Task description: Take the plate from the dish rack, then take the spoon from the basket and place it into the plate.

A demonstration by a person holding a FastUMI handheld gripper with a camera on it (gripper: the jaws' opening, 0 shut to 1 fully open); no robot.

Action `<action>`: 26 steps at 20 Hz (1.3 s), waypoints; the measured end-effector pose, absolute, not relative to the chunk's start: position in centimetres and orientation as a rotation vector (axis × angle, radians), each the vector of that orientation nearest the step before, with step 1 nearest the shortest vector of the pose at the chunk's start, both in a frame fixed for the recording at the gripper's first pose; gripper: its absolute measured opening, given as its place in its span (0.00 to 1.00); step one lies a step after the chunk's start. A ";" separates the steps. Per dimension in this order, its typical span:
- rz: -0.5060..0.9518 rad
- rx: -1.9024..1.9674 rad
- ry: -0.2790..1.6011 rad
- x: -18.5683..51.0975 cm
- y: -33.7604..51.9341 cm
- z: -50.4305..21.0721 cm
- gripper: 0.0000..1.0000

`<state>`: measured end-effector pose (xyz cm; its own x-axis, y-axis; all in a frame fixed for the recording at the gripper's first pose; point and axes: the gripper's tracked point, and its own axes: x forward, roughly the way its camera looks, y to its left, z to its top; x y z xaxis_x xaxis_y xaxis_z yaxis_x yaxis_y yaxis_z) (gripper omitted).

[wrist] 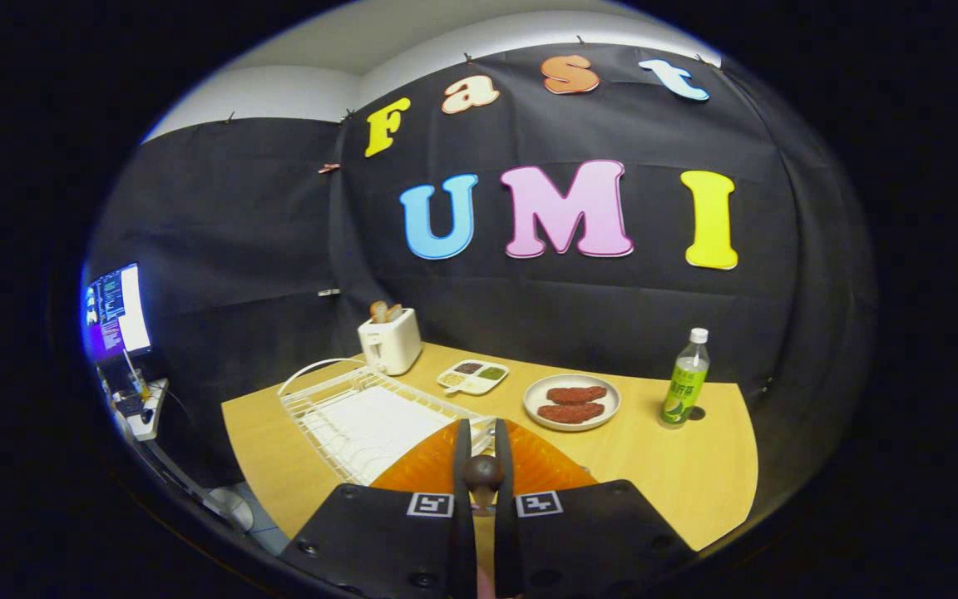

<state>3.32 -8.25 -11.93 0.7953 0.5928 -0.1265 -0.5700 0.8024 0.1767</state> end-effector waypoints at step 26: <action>0.788 0.096 0.428 -4.5 -3.6 -24.7 0.17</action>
